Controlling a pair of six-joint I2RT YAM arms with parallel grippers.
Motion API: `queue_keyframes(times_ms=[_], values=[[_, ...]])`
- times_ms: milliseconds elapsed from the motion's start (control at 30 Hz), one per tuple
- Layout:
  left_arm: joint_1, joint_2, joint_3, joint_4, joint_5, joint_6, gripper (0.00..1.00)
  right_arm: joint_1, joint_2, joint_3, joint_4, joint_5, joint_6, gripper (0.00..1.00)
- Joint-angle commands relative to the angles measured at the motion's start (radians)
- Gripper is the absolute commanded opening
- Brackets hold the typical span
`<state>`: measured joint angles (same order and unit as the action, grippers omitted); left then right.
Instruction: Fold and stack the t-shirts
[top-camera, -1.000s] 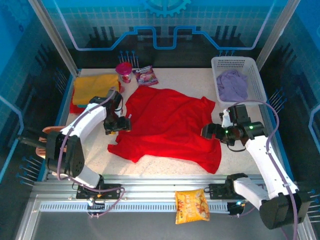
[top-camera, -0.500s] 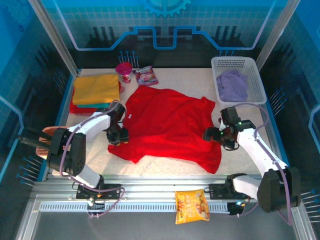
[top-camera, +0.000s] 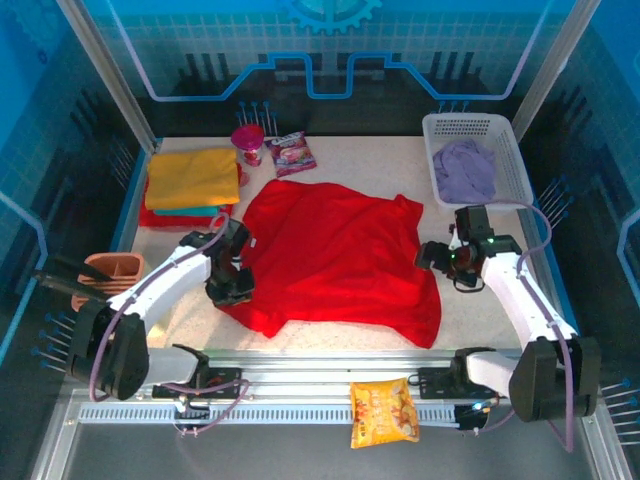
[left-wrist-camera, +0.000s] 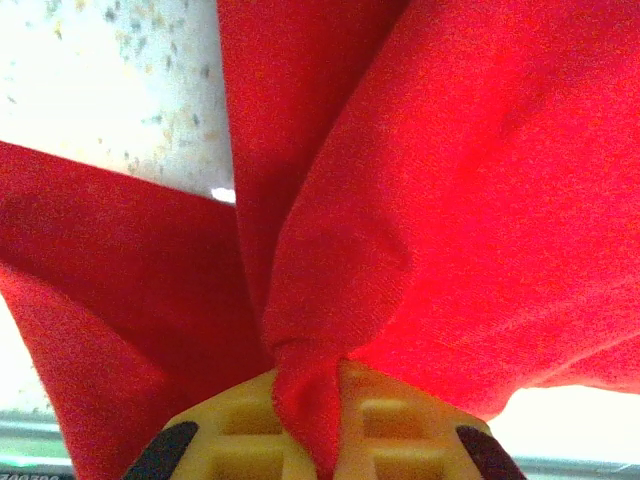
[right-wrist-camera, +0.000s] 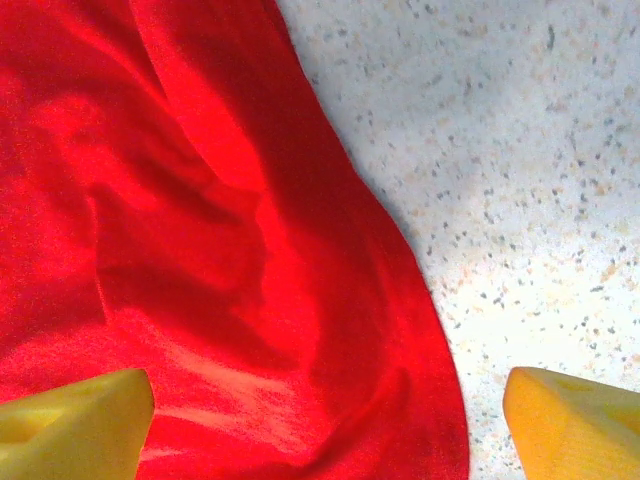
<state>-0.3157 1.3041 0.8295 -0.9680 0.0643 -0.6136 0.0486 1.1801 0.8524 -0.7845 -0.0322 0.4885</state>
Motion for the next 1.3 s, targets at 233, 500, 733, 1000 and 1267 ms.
queue_keyframes(times_ms=[233, 500, 733, 1000, 1267], values=[[0.037, 0.002, 0.188, -0.128, -0.036, 0.086, 0.69, 0.098, 0.243, 0.237, 0.187, 0.084, -0.055, 0.69], [0.082, 0.278, 0.512, 0.009, -0.047, 0.249, 0.66, 0.164, 0.541, 0.475, 0.222, 0.188, -0.152, 0.70], [0.140, 0.436, 0.605, 0.208, -0.008, 0.287, 0.62, 0.194, 0.787, 0.683, 0.190, 0.267, -0.198, 0.68], [0.153, 0.546, 0.672, 0.275, -0.015, 0.297, 0.60, 0.198, 0.972, 0.837, 0.136, 0.340, -0.199, 0.55], [0.182, 0.587, 0.689, 0.305, -0.018, 0.300, 0.60, 0.192, 0.968, 0.835, 0.129, 0.380, -0.187, 0.05]])
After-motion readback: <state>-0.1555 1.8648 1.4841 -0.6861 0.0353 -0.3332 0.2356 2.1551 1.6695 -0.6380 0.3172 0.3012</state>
